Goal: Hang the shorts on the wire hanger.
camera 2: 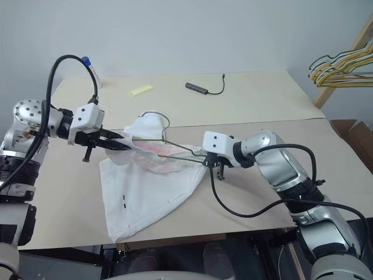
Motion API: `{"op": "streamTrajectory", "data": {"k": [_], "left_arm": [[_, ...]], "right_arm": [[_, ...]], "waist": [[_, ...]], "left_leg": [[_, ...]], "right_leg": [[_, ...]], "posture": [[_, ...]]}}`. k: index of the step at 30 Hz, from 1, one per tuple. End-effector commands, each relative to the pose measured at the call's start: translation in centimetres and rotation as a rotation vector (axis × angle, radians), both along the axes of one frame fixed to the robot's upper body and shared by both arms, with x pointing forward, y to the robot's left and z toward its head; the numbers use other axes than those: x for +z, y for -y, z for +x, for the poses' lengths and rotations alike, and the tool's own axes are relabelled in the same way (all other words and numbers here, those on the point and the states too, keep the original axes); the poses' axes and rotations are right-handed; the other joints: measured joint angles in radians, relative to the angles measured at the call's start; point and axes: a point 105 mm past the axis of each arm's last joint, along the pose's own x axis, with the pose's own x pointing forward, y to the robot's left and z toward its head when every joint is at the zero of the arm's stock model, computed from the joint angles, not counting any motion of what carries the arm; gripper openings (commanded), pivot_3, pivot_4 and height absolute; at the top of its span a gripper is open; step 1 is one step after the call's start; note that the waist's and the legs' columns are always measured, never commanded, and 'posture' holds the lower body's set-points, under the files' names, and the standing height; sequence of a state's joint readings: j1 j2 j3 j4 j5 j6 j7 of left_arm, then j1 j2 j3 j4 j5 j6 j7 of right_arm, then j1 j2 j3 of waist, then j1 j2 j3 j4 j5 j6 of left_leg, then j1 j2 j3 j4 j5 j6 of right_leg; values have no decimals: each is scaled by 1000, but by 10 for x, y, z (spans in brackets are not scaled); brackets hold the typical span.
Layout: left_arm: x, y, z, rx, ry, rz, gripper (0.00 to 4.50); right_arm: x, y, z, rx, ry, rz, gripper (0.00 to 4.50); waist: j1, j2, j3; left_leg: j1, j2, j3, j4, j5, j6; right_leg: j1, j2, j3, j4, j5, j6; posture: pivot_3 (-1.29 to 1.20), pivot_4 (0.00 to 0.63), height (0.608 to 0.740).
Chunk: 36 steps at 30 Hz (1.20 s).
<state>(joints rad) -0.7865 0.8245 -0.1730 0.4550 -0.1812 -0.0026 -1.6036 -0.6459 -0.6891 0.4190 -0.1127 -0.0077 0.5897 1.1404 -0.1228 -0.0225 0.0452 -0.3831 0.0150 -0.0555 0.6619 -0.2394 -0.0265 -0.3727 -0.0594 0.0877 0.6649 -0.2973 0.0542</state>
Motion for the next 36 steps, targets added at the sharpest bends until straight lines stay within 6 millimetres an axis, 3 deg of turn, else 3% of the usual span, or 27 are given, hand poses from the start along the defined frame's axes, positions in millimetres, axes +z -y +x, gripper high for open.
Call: {"op": "streamTrajectory", "data": {"k": [1, 4, 8, 15, 21, 24, 28, 30, 36], "left_arm": [[12, 1, 6, 0, 58, 9, 35], [13, 1, 9, 10, 82, 6, 35], [21, 0, 11, 18, 128, -27, 35], [27, -8, 11, 46, 160, -38, 0], [39, -4, 21, 115, 190, -199, 0], [38, -4, 20, 118, 173, -224, 0], [34, -5, 19, 131, 174, -231, 0], [35, -5, 19, 137, 177, -236, 0], [36, -4, 18, 138, 188, -234, 0]], "right_arm": [[17, -4, 0, 29, 71, 25, 0], [19, -6, -2, 76, 135, 21, 0], [27, -3, 10, 67, 287, 51, 0], [62, 28, 22, -78, 343, 171, 2234], [85, 63, 23, -289, 290, 291, 4265], [90, 70, 12, -341, 205, 418, 4431], [61, 66, -5, -361, 23, 454, 4431], [43, 54, -8, -375, -100, 477, 4431], [6, 14, 2, -425, -271, 524, 4431]], "waist": [[0, 0, 0], [0, 0, 0], [0, 0, 0], [-1, 0, 0], [1, 0, 0], [0, 0, 0], [-2, 0, 0], [-6, 0, 0], [-10, 0, 0]], "left_leg": [[0, 0, 0, 0, 0, 0], [0, 0, 0, 0, 0, 0], [0, 0, 0, 0, 0, 0], [0, 0, 0, 0, 0, 0], [0, 0, 0, 0, 0, 0], [0, 0, 0, 0, 0, 0], [0, 0, 0, 0, 0, 0], [0, 0, 0, 0, 0, 0], [2, 1, 0, 0, 0, 0]], "right_leg": [[0, 0, 0, 0, 0, 0], [0, 0, 0, 0, 0, 0], [0, 0, 0, 0, 0, 0], [0, 0, 0, 0, 0, 0], [0, 0, 0, 0, 0, 0], [0, 0, 0, 0, 0, 0], [0, 0, 0, 0, 0, 0], [0, 0, 1, 1, 0, 0], [1, 1, 1, 2, 0, 0]], "posture": [[-84, 0, 740], [-86, 0, 740], [-88, 0, 740], [-90, 0, 740], [-98, 0, 740], [-99, 0, 740], [-102, 0, 740], [-103, 0, 740], [-100, 0, 740]]}}
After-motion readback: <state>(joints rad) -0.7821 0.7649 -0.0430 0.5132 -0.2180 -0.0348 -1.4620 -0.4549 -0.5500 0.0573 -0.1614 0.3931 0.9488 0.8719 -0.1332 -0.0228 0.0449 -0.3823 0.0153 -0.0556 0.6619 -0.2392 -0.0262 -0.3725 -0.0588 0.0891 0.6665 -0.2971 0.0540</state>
